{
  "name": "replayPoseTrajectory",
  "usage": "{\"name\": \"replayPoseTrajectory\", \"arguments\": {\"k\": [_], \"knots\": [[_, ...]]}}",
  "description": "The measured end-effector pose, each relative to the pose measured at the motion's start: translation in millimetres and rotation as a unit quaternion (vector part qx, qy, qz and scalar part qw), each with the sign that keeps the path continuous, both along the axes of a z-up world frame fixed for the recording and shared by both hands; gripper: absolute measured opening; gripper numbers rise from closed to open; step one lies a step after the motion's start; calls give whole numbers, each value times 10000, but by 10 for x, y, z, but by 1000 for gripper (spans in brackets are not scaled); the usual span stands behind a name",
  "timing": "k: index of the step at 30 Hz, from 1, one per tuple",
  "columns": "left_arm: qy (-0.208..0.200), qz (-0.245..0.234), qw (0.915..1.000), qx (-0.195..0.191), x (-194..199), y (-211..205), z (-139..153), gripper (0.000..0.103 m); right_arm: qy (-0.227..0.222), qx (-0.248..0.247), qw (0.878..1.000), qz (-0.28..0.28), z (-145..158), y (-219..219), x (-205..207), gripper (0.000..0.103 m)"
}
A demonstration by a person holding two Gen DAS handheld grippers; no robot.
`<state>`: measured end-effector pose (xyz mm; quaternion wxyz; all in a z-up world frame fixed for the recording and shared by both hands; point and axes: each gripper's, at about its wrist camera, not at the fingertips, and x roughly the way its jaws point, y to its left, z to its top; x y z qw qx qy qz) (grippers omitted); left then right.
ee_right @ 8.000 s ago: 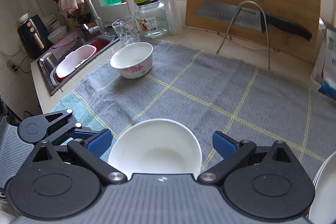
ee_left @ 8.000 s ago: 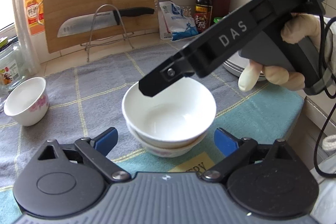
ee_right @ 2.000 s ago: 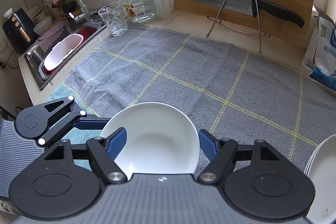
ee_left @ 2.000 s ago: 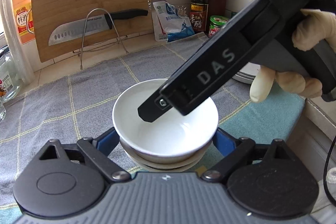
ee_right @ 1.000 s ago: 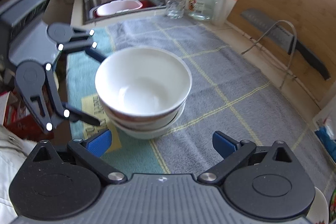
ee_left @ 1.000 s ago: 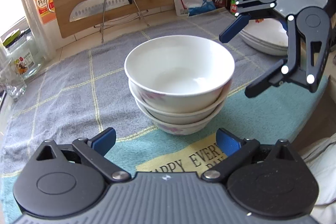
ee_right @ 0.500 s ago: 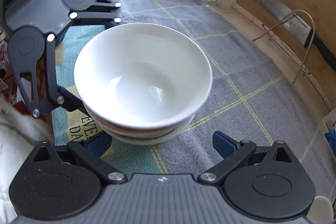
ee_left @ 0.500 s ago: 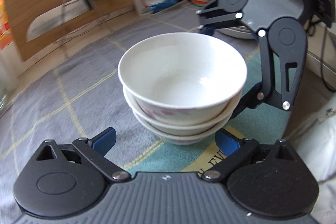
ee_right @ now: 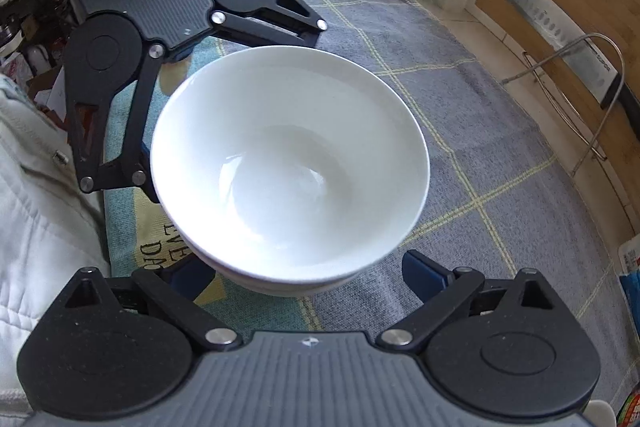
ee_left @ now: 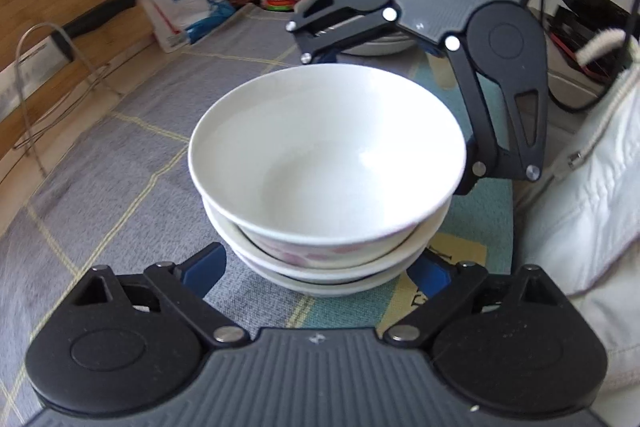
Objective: Organize plates and bowls
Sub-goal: 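Grasp the stack of three bowls by the rim with the right tool, then carry the bowl stack with the right tool over to the white plate stack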
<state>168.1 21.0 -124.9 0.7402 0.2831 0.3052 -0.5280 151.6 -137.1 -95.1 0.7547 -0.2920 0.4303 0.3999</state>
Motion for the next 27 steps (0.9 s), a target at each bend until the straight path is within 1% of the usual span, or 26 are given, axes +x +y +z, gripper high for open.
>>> {"name": "replayPoseTrajectory", "arguments": {"k": [3,9,14,18,27], "knots": [[9,-150,9999,26,26,25,-15,93,42,2,9999,115,5,23,6,98],[39,-294,9996,30,57,45,-13,91,163,51,9995,254,15,60,36,92],[56,-409,9991,32,70,38,-6,90,235,85,9994,231,11,54,55,91],[41,-529,9986,47,56,46,-2,87,240,81,9994,234,11,55,60,91],[142,-594,9981,106,107,30,7,86,284,96,9993,204,3,48,70,92]]}}
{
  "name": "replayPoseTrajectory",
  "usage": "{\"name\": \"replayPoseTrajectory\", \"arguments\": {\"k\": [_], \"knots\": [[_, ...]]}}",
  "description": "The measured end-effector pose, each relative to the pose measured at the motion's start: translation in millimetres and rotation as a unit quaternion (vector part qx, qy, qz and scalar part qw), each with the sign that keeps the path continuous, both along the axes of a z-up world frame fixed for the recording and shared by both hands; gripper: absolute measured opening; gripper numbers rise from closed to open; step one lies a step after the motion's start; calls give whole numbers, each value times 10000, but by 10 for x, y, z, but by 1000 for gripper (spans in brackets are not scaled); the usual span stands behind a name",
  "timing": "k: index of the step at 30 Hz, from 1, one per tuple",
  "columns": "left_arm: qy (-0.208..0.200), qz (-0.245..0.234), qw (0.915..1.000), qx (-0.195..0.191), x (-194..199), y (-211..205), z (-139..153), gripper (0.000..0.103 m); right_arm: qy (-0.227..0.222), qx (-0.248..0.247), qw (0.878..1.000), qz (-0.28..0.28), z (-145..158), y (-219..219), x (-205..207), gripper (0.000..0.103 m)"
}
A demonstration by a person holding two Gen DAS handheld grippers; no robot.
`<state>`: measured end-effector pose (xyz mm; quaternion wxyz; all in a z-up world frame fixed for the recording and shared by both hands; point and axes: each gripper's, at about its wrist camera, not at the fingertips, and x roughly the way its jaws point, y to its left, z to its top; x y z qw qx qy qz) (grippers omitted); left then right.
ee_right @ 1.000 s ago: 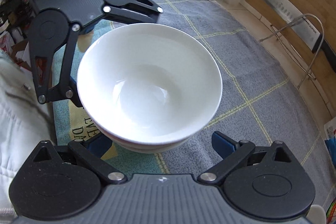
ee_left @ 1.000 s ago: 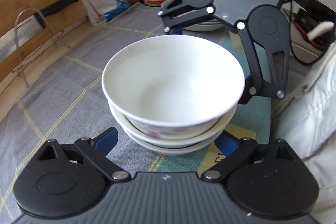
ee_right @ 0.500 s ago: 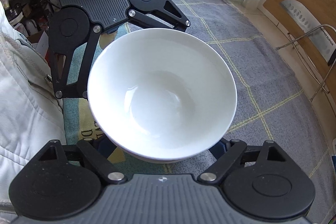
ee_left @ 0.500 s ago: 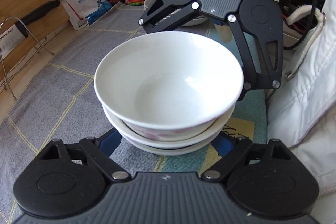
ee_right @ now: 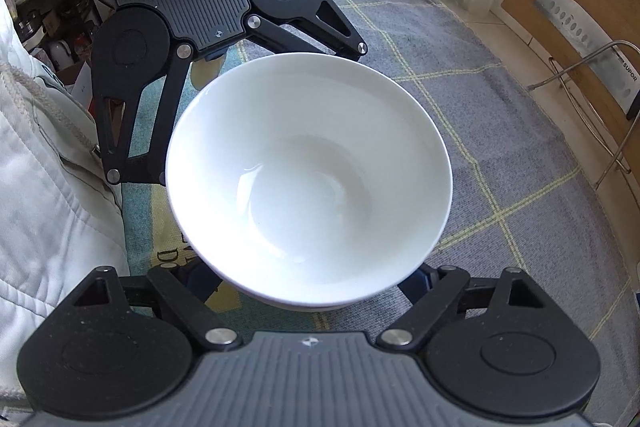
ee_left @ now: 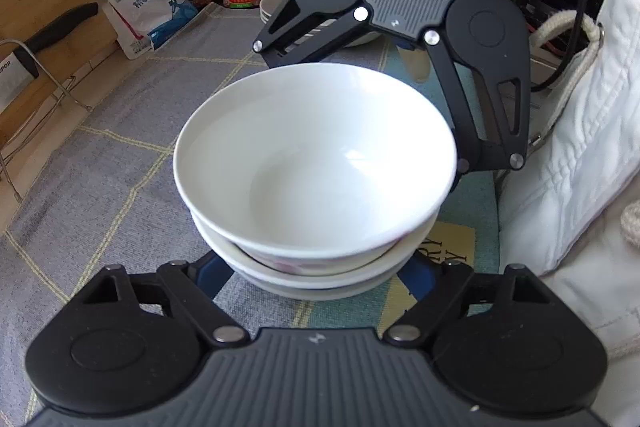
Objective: Organize plates and bowls
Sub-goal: 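Carry the bowl stack with the right tool over to the white plate stack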
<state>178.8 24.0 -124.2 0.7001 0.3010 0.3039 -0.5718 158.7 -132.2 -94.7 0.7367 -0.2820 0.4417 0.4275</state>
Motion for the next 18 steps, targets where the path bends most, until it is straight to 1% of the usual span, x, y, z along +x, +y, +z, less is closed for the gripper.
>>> {"name": "replayPoseTrajectory", "arguments": {"k": [3,11,12,14,18], "knots": [[83,20,9999,-54,23,8,3,87,45,29,10000,-22,-5,-5,7,92],[85,-38,9999,-90,21,42,27,89,132,21,9999,-75,5,-3,26,92],[75,-43,9999,-89,18,42,24,89,127,17,9999,-77,9,0,22,93],[76,-57,9999,-98,19,48,21,89,140,79,9998,-88,25,0,25,99],[171,-39,9997,-173,52,64,24,89,224,183,9995,-161,45,-20,58,98]]}}
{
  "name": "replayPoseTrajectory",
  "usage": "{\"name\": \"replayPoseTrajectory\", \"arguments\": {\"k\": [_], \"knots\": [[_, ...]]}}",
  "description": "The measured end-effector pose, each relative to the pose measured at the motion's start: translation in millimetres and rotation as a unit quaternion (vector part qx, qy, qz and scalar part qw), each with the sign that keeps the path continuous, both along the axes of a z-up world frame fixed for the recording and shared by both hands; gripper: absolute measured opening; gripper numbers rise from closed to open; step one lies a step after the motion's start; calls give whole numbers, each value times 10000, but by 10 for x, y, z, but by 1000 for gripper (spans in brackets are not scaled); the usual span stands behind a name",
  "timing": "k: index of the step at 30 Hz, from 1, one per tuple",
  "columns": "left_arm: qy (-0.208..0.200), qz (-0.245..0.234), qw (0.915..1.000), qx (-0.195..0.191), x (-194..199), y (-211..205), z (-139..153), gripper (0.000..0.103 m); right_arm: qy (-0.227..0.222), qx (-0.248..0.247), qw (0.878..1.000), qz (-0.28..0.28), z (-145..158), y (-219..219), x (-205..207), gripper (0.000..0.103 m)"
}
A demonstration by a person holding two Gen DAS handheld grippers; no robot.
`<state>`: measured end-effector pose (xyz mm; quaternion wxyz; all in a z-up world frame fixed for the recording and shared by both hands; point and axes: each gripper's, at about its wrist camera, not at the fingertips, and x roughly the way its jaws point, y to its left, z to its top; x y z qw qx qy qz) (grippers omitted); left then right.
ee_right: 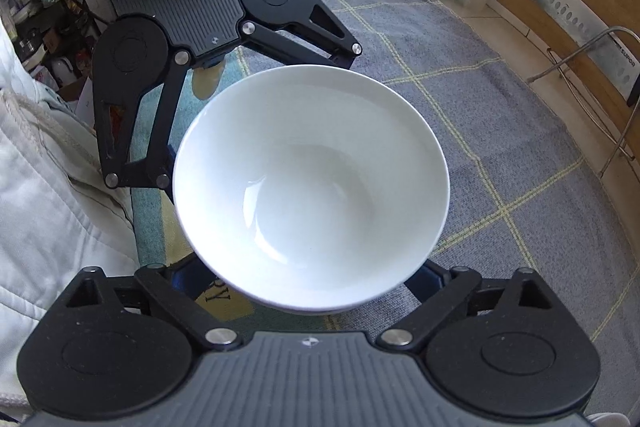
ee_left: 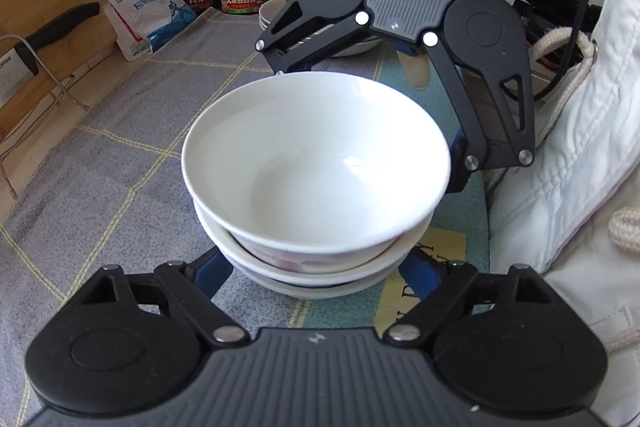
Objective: Organize plates and bowls
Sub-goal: 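Carry the bowl stack with the right tool over to the white plate stack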
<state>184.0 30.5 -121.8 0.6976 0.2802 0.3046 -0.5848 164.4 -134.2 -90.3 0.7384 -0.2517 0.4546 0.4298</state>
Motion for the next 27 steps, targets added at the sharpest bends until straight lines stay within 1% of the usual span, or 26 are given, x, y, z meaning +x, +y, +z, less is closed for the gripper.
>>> {"name": "replayPoseTrajectory", "arguments": {"k": [8,12,22,27], "knots": [[-49,-27,10000,0,-16,-19,21,88,-115,-86,9999,45,-5,18,-50,97],[-55,-33,10000,9,-21,-23,22,88,-258,-220,9994,115,-25,42,-84,95],[-10,-19,10000,51,-27,-58,36,88,-148,-101,9998,-57,4,2,-78,94],[-68,-50,9999,61,-83,-154,86,88,-204,-97,9997,-91,71,-87,-106,94]]}}
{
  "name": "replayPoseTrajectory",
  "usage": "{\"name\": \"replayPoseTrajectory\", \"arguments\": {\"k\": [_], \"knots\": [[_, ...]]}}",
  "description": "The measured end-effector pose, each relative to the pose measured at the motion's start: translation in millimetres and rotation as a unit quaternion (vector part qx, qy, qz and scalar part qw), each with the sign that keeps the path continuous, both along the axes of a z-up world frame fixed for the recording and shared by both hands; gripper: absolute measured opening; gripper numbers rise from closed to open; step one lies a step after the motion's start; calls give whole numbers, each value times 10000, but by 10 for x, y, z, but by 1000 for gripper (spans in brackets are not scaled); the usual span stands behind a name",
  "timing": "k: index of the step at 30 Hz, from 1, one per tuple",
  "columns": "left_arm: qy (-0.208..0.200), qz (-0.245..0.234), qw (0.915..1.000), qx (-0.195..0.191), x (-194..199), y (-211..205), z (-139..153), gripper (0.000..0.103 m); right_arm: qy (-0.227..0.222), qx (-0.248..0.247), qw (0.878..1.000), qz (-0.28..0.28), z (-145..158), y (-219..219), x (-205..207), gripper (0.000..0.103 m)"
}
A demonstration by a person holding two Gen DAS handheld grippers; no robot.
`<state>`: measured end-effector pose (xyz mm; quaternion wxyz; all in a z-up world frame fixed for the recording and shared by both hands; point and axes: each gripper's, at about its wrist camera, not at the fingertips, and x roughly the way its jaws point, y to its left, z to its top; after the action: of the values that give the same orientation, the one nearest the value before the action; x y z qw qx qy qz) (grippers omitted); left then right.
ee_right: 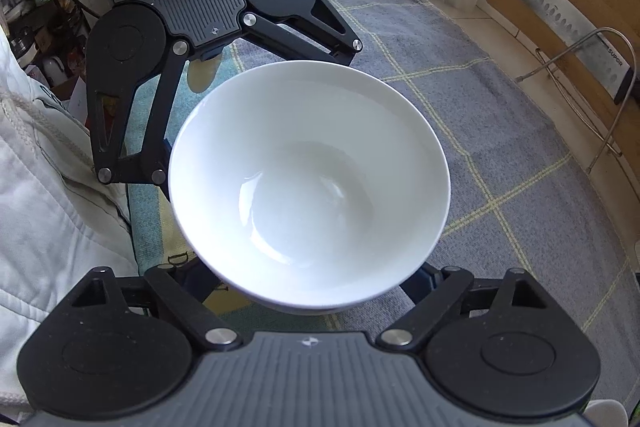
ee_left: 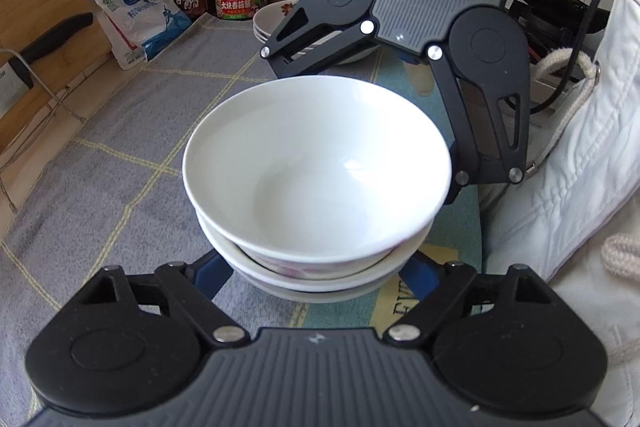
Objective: Organize plates and bowls
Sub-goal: 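Carry the bowl stack with the right tool over to the white plate stack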
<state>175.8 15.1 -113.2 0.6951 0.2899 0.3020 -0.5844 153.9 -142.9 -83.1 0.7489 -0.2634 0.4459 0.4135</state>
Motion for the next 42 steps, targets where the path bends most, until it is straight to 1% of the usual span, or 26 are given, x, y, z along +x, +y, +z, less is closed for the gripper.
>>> {"name": "replayPoseTrajectory", "arguments": {"k": [5,10,15,23,28,32,35,42], "knots": [[-86,-76,9999,-29,-71,-218,93,88,-93,2,9999,-104,131,-220,-48,94],[-239,-219,9994,-120,-83,-567,204,88,-254,-76,9993,-262,298,-572,-117,94],[-451,-413,9978,-242,-50,-1019,322,88,-458,-205,9977,-459,453,-1007,-164,94],[-641,-761,9941,-425,205,-1860,441,88,-636,-392,9936,-852,561,-1822,-183,94],[-664,-842,9930,-492,290,-2331,373,88,-638,-474,9912,-1063,519,-2267,-137,94],[-600,-839,9936,-457,382,-2569,272,88,-566,-476,9902,-1184,413,-2495,-37,94],[-558,-813,9943,-408,438,-2669,229,88,-493,-434,9903,-1221,352,-2576,15,93],[-416,-701,9960,-353,534,-2741,214,88,-407,-324,9908,-1250,287,-2669,64,92]]}}
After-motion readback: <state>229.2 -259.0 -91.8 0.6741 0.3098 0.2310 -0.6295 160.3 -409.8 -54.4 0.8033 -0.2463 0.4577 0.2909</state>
